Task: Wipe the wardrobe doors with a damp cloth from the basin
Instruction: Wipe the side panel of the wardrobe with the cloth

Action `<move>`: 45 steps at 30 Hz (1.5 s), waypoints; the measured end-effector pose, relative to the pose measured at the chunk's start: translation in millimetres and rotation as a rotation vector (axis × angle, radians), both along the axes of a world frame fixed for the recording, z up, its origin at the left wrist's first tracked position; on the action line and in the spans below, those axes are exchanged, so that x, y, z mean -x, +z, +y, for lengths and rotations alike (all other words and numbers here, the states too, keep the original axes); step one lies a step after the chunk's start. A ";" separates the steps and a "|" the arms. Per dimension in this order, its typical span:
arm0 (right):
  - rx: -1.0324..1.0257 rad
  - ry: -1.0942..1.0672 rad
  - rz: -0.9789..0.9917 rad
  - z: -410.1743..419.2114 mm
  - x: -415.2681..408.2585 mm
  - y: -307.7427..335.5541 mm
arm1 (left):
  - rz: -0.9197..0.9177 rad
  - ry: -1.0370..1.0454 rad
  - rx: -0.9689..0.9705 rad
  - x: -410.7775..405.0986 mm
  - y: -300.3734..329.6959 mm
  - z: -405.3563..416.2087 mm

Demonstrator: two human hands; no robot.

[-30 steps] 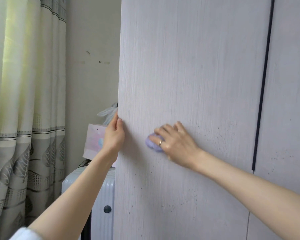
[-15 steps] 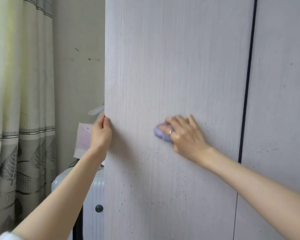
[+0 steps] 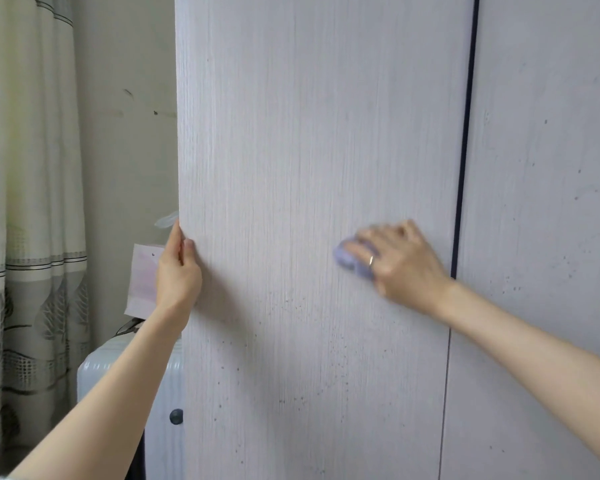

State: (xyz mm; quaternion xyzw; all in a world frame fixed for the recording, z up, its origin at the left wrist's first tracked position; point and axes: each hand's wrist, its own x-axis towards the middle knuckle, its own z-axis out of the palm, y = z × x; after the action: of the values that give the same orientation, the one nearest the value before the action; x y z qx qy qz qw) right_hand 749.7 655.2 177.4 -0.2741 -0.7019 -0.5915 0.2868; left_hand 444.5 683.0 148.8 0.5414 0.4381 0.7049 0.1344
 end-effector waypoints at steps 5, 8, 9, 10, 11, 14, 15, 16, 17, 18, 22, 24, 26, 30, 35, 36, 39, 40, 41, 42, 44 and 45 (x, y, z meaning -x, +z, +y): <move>-0.058 0.016 0.431 1.3 -3.6 41.2 | 0.001 0.029 0.000 1.7 1.7 3.8; -0.019 0.030 0.219 -0.2 -18.7 -20.7 | 0.016 0.038 -0.006 3.0 1.6 2.4; 0.007 0.001 0.119 -4.8 -26.6 -43.3 | 0.024 0.038 -0.003 2.4 0.8 2.4; 0.031 -0.040 0.032 -9.6 -34.3 -58.8 | 0.022 0.040 0.001 1.8 -0.4 2.2; 0.048 -0.072 -0.029 -12.1 -40.5 -64.3 | 0.017 0.046 0.004 2.3 -1.1 2.1; 0.025 -0.081 0.034 -15.3 -50.9 -34.8 | 0.002 0.063 0.015 0.9 -5.4 3.5; -0.002 -0.083 0.121 -15.8 -51.4 -15.6 | 0.003 0.071 0.015 0.4 -6.1 4.3; -0.014 -0.097 0.220 -16.4 -49.8 4.8 | 0.006 0.076 0.012 1.8 -6.7 4.4; -0.010 -0.128 0.311 -17.4 -49.8 23.8 | 0.008 0.074 0.007 1.3 -7.2 5.1; 0.008 -0.165 0.387 -17.8 -49.0 38.5 | 0.009 0.068 0.003 1.3 -7.3 5.6; 0.019 -0.141 0.532 -16.7 -40.5 35.5 | 0.030 0.081 0.027 -1.0 -11.3 2.4; -0.022 -0.102 0.489 -16.0 -40.7 0.3 | 0.057 0.091 0.041 -1.8 -19.9 -0.5; -0.024 -0.112 0.354 -16.5 -47.7 -45.5 | 0.075 0.065 0.047 -1.4 -28.3 -3.7; 0.021 -0.227 0.095 -23.4 -63.9 -81.9 | 0.060 0.008 0.058 3.8 -31.4 -3.7; -0.006 -0.209 0.460 -20.8 -54.6 -20.9 | 0.021 -0.056 0.089 16.1 -35.3 1.8; -0.011 -0.208 0.519 -20.2 -50.6 -19.0 | 0.008 -0.066 0.098 16.9 -36.7 2.4; 0.006 -0.193 0.448 -18.4 -46.3 -56.6 | -0.029 -0.078 0.104 16.0 -39.8 0.0; 0.041 -0.183 0.386 -19.8 -47.5 -81.4 | -0.030 -0.086 0.101 15.5 -41.2 -1.8; 0.096 -0.172 0.323 -22.7 -50.3 -107.4 | -0.029 -0.093 0.097 15.0 -42.9 -3.0; 0.165 -0.167 0.253 -27.0 -53.5 -131.9 | -0.030 -0.096 0.100 14.5 -45.0 -4.1; 0.293 -0.187 0.108 -36.0 -59.5 -162.4 | -0.036 -0.082 0.112 13.4 -50.4 -6.7; 0.321 -0.197 0.047 -37.8 -61.6 -163.2 | -0.040 -0.072 0.116 12.7 -52.0 -7.6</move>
State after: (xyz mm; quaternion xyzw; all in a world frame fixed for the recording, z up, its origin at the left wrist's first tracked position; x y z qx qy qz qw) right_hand 811.2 617.4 14.2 -0.3975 -0.7502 -0.4907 0.1961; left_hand 431.8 675.4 96.9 0.5340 0.4558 0.6835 0.1997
